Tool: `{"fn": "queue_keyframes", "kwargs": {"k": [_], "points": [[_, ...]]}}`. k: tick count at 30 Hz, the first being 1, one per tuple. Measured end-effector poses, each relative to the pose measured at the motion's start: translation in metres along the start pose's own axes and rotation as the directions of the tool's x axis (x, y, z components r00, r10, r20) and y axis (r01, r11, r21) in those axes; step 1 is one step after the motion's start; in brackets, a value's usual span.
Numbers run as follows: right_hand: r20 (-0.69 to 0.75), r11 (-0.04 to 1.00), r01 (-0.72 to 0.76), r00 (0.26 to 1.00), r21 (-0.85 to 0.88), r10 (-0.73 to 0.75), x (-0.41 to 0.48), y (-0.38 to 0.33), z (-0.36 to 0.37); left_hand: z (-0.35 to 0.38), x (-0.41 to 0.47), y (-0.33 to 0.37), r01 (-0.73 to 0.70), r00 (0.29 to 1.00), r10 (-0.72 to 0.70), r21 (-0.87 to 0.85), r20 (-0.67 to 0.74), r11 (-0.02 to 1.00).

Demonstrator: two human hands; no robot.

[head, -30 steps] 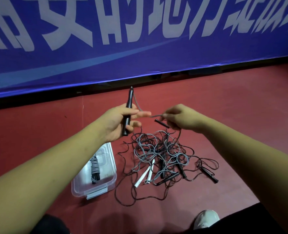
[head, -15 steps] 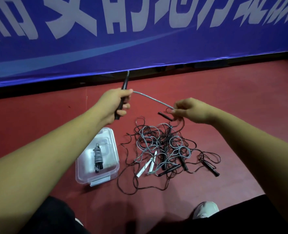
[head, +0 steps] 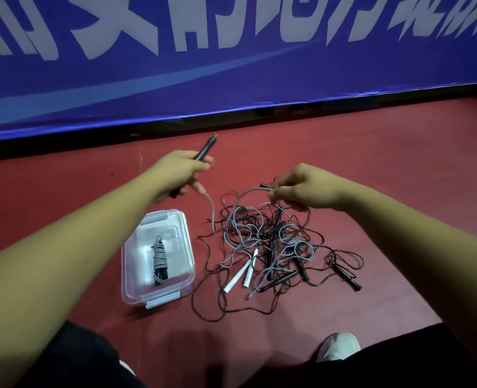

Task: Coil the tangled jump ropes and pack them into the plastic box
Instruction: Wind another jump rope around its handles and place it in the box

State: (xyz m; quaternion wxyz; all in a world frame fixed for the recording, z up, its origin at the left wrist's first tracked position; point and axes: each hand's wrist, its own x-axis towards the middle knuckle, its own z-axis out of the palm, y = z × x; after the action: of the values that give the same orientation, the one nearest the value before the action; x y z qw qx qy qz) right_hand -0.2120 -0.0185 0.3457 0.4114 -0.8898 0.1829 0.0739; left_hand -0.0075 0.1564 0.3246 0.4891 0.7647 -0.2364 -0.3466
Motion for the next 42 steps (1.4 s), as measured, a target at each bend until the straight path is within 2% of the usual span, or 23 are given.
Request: {"fn": "queue_keyframes", "kwargs": {"k": [2,3,5,6,8,11,13,15,17,19,21,23,26,29,31,34,36,39,41,42], "points": [[-0.023,0.998,0.056,0.998,0.009,-0.055,0.003,-0.013,0.005,0.021,-0.015,0.015,-0.052,0.978,0.074,-0.116,0.194,0.992],[-0.048,0.996,0.079,0.996,0.035,-0.078,0.005,-0.018,0.006,0.029,-0.022,0.019,-0.057,0.955,0.09,-0.122,0.281,0.991],[-0.101,0.991,0.112,0.989,0.073,-0.105,0.008,-0.023,0.004,0.04,-0.03,0.021,-0.079,0.911,0.095,-0.057,0.401,0.995],[-0.111,0.991,0.122,0.987,0.062,-0.115,0.009,-0.023,0.002,0.042,-0.03,0.02,-0.101,0.905,0.103,-0.025,0.413,0.995],[-0.095,0.994,0.101,0.99,-0.034,-0.104,0.01,-0.013,-0.002,0.039,-0.025,0.018,-0.138,0.936,0.139,-0.027,0.324,0.99],[-0.035,0.982,-0.063,0.998,-0.177,0.057,0.005,0.03,-0.016,0.019,-0.01,0.021,-0.119,0.989,0.137,-0.242,0.058,0.963],[0.011,0.968,-0.172,0.984,-0.181,0.177,-0.007,0.06,-0.026,-0.003,-0.001,0.02,-0.09,0.996,0.076,-0.354,-0.054,0.931],[-0.012,0.975,-0.22,0.975,-0.016,0.22,-0.017,0.079,-0.034,-0.022,0.005,0.011,-0.072,0.993,0.044,-0.262,-0.111,0.962],[-0.058,0.978,-0.182,0.98,0.104,0.188,-0.022,0.08,-0.038,-0.031,0.008,-0.002,0.003,0.989,-0.015,-0.079,-0.148,0.997],[-0.057,0.991,-0.117,0.991,0.065,0.121,-0.018,0.07,-0.036,-0.029,0.009,-0.012,0.078,0.977,-0.068,0.039,-0.203,0.996],[-0.009,0.998,-0.049,0.999,-0.044,0.048,-0.012,0.049,-0.029,-0.02,0.009,-0.012,0.101,0.967,-0.066,0.135,-0.244,0.986],[0.01,0.992,0.026,1.0,-0.121,-0.025,-0.005,0.026,-0.02,-0.005,0.005,-0.004,0.05,0.977,-0.018,0.147,-0.212,0.988],[-0.021,0.982,0.127,0.991,-0.137,-0.131,0.001,-0.006,-0.007,0.026,-0.016,0.014,-0.068,0.997,0.069,-0.035,0.03,0.997],[-0.11,0.981,0.176,0.977,-0.084,-0.185,0.001,-0.026,-0.003,0.046,-0.035,0.025,-0.082,0.959,0.109,-0.114,0.26,0.99],[-0.148,0.978,0.186,0.969,-0.091,-0.198,0.001,-0.028,-0.005,0.05,-0.039,0.027,-0.071,0.936,0.096,-0.086,0.337,0.994],[-0.115,0.976,0.124,0.983,-0.179,-0.146,0.001,-0.013,-0.01,0.042,-0.033,0.029,-0.049,0.958,0.086,-0.139,0.273,0.989],[-0.083,0.972,0.035,0.995,-0.233,-0.055,-0.001,0.009,-0.017,0.028,-0.026,0.034,-0.04,0.984,0.088,-0.292,0.152,0.955],[-0.049,0.971,-0.091,0.995,-0.221,0.082,-0.01,0.044,-0.028,-0.001,-0.017,0.036,-0.02,0.999,0.033,-0.477,0.019,0.879],[-0.069,0.974,-0.123,0.991,-0.19,0.111,-0.016,0.058,-0.032,-0.013,-0.012,0.027,0.009,0.999,-0.03,-0.444,-0.04,0.896],[-0.091,0.979,-0.124,0.99,-0.16,0.11,-0.018,0.061,-0.034,-0.016,-0.011,0.021,0.021,0.995,-0.054,-0.353,-0.084,0.935]]}}
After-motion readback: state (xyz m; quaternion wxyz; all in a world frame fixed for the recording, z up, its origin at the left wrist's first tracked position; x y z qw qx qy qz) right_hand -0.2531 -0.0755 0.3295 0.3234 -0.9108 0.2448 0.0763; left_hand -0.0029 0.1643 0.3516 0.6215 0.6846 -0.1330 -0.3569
